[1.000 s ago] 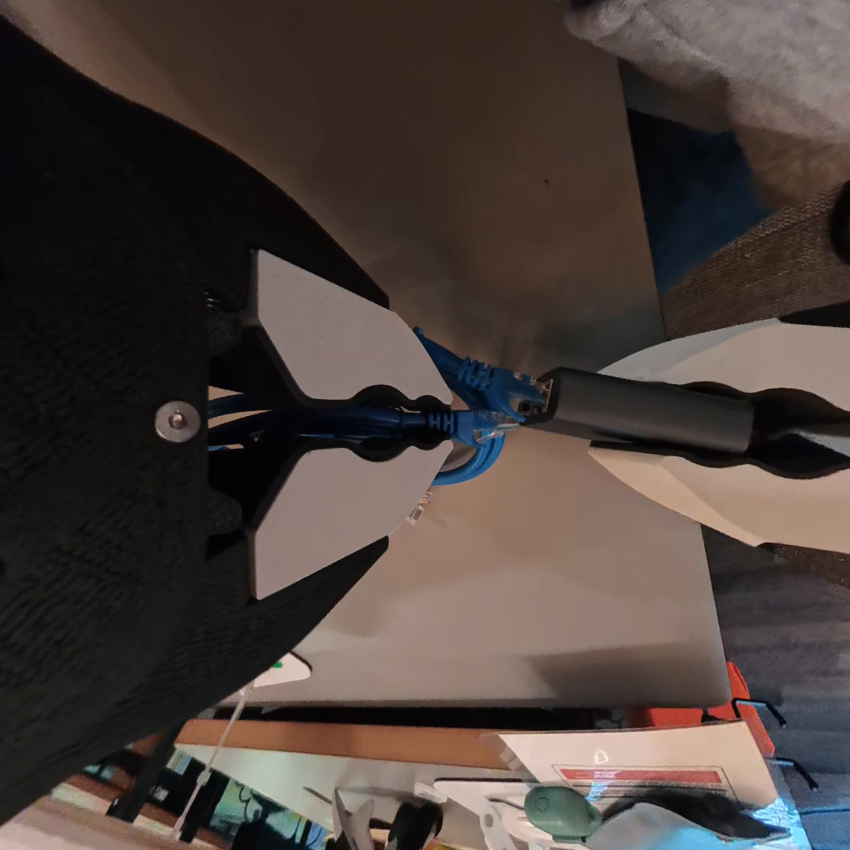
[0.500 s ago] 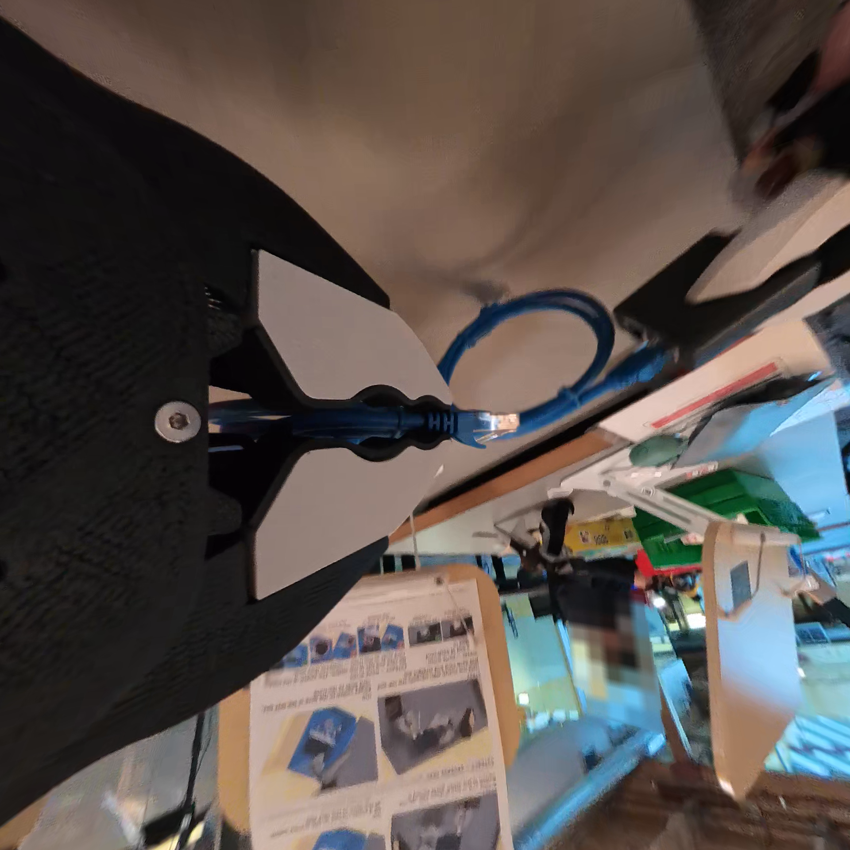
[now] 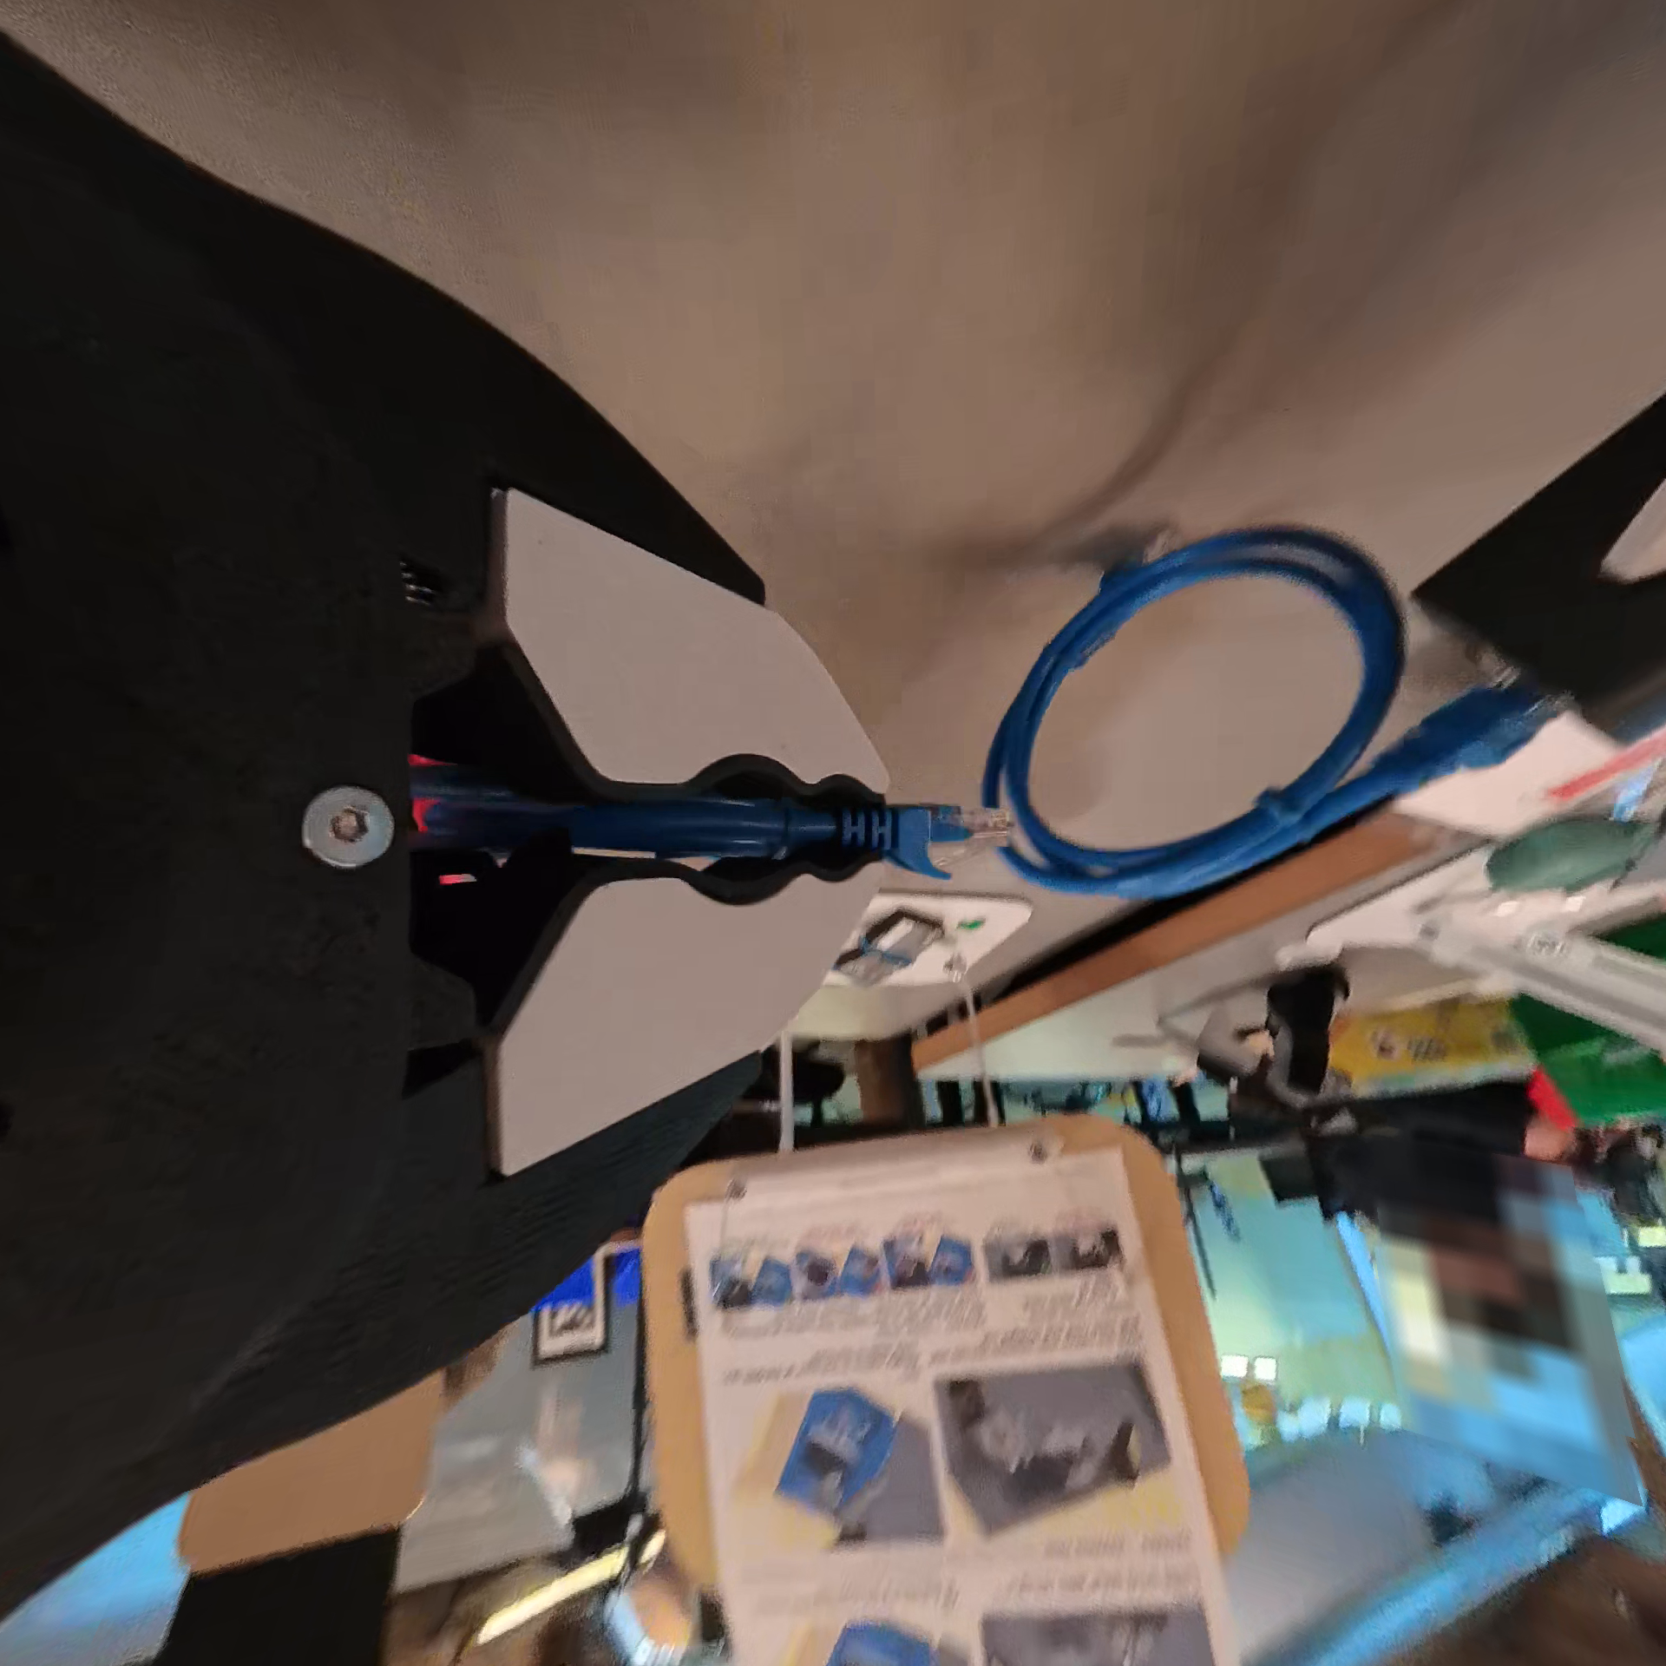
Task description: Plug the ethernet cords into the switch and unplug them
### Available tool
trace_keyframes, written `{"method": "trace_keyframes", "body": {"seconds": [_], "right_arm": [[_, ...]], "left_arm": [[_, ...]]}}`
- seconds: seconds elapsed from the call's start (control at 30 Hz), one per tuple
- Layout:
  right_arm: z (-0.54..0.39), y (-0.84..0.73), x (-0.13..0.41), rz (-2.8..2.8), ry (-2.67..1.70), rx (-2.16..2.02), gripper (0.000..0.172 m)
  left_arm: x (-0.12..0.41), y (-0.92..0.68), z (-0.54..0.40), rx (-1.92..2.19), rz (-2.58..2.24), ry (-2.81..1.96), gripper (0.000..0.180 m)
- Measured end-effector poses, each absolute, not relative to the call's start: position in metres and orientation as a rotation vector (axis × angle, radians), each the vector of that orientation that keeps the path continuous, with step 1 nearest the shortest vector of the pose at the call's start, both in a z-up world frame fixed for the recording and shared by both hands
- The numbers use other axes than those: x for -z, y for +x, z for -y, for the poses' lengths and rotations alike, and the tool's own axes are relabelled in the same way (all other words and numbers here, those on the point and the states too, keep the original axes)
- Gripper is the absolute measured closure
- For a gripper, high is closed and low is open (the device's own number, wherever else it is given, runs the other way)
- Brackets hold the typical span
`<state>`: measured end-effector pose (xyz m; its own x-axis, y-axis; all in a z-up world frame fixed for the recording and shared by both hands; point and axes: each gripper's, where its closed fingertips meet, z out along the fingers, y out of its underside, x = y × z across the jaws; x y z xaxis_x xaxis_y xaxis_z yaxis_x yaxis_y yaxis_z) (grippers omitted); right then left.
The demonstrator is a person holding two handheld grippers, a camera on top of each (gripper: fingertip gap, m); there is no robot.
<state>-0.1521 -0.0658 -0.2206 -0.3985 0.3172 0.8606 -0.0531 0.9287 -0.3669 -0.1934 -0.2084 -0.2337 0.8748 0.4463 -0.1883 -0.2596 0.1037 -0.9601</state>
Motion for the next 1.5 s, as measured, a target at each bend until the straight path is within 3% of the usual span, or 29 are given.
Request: {"method": "trace_keyframes", "body": {"seconds": [0.4, 0.83, 1.5], "right_arm": [[0.143, -0.121, 0.264, 2.45, -0.185, -0.9, 0.164], [0.14, -0.13, 0.27, 2.167, -0.165, -0.962, 0.164], [0.143, -0.1, 0.269, 1.84, -0.062, -1.076, 0.164]], "left_arm": [[0.224, -0.177, 0.19, -0.379, 0.098, -1.324, 0.16], [0.233, -0.134, 0.183, -0.183, -0.167, -1.347, 0.161], [0.234, -0.079, 0.178, -0.482, -0.697, -1.397, 0.16]]}}
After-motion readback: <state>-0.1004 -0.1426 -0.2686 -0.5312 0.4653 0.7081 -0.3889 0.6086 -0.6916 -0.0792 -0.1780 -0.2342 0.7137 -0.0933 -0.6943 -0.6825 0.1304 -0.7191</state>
